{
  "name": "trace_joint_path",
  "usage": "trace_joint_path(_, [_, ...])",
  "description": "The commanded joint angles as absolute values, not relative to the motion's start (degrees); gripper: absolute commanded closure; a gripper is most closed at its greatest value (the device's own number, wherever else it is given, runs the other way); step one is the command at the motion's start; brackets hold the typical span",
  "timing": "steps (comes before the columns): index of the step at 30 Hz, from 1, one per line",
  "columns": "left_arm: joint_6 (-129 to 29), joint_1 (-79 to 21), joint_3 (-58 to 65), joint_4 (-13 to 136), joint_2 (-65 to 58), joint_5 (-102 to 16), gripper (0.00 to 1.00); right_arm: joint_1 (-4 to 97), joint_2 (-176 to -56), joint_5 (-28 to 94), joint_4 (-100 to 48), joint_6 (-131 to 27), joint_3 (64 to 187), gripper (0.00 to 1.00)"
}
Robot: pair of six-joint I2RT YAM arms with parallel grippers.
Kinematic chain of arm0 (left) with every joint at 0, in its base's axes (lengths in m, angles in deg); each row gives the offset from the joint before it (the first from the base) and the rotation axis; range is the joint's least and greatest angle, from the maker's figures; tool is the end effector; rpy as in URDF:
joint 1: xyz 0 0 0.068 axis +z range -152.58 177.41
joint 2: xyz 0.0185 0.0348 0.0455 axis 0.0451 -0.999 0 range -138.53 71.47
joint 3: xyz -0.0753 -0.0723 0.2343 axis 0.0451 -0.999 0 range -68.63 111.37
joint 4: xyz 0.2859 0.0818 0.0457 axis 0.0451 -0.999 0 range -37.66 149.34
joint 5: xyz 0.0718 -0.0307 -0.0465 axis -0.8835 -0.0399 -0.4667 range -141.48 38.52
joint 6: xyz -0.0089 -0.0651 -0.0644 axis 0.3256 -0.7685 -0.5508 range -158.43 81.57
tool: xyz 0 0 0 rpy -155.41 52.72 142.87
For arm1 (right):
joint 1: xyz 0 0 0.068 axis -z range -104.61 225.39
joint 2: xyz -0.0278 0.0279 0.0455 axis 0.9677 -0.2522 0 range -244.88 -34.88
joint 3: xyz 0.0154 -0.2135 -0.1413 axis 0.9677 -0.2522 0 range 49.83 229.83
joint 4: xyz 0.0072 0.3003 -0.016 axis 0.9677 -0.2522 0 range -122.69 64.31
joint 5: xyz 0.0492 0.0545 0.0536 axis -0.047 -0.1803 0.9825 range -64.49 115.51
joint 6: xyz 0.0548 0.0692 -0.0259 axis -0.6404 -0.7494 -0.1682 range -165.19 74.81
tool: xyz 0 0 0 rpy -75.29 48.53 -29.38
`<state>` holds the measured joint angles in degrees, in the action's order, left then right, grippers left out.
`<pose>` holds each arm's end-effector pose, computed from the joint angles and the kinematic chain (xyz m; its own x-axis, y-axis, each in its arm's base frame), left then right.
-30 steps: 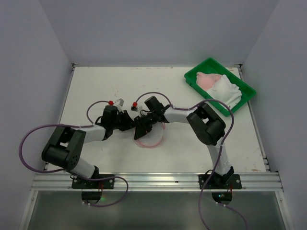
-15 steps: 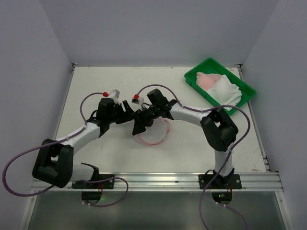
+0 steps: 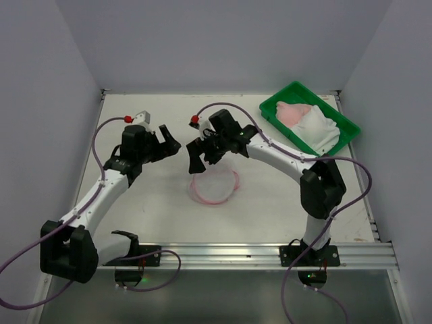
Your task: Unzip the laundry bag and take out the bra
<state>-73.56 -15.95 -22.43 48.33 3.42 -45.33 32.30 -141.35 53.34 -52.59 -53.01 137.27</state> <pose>0.3358 -0.0889 0.2070 -0.6144 -0.4422 -0.6535 -0.0443 0.8462 -0.5309 0.3262 0.3581 0.2081 -0.6342 -0.4286 -0.6435 -0.7621 0.4867 0.4270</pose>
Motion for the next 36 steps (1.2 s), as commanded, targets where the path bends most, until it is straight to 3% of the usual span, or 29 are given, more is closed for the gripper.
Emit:
trace_joint_path(1, [-69.2, -14.01, -17.58, 42.65, 8.71, -50.24, 0.0, 35.83, -133.59, 40.82, -56.36, -54.68, 138.34, 0.01])
trace_joint_path(6, [-65.51, -12.78, -13.27, 37.21, 16.61, -57.35, 0.0, 47.86, -120.1, 30.73, -58.03, -62.58, 135.1, 0.01])
trace_joint_path(16, [-61.81, -12.69, -2.02, 24.72, 29.1, -63.52, 0.0, 49.81, -91.15, 6.9, -61.73, -62.77, 128.06, 0.01])
trace_joint_path(27, [-61.19, -12.78, -2.0, 16.01, 43.52, -71.86, 0.0, 49.81, -53.2, 1.78, -53.82, -56.89, 108.74, 0.01])
trace_joint_path(36, [-62.95, -12.96, -5.42, 16.27, 47.83, -72.4, 0.0, 49.81, -41.47, 0.72, -52.24, -53.63, 101.69, 0.01])
